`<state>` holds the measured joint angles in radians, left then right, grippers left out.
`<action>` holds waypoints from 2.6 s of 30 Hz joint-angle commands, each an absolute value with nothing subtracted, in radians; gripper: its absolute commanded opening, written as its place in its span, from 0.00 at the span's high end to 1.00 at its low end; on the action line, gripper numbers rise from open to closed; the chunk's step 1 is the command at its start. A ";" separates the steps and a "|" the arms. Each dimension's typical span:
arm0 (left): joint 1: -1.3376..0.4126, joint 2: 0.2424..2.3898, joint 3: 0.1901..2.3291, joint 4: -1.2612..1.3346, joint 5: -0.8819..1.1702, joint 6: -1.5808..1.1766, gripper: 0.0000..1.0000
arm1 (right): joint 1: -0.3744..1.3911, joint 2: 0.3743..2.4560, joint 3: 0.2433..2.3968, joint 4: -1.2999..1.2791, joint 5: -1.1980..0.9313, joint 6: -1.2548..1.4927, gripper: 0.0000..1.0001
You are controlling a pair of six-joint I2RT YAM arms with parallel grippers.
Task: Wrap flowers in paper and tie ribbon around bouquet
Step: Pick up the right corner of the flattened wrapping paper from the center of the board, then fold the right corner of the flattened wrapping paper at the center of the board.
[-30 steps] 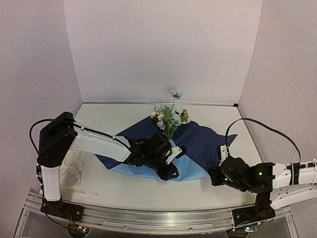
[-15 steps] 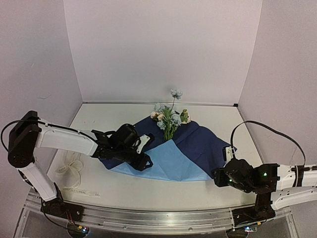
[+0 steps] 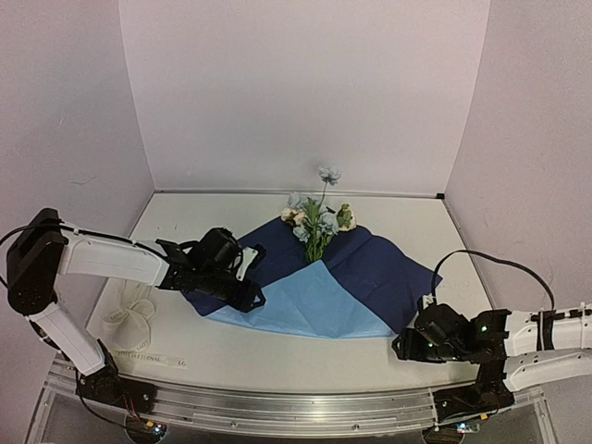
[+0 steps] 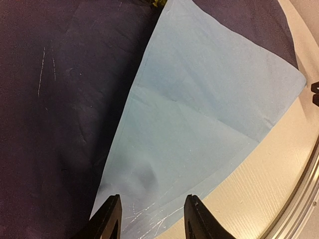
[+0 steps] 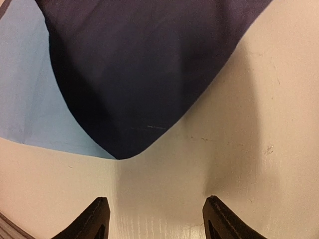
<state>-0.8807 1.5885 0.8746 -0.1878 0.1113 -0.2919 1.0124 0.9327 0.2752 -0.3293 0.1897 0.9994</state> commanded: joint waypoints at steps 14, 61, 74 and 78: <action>-0.833 1.703 0.968 -0.225 0.095 -0.263 0.55 | 1.029 1.085 0.246 -0.058 0.215 1.301 0.35; -0.963 1.782 0.910 -0.071 0.189 -0.490 0.60 | 1.004 0.819 0.490 -0.461 0.316 0.707 1.00; -0.973 1.815 0.925 -0.045 0.187 -0.508 0.61 | 1.029 1.190 0.835 -0.497 -0.006 0.595 1.00; -0.973 1.810 0.919 -0.037 0.185 -0.511 0.61 | 1.030 1.300 0.920 -0.465 -0.103 0.595 1.00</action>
<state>-0.9691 1.7964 0.9089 -0.0630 0.1837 -0.4995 1.0224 1.2171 0.8253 -0.4864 0.0278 0.6208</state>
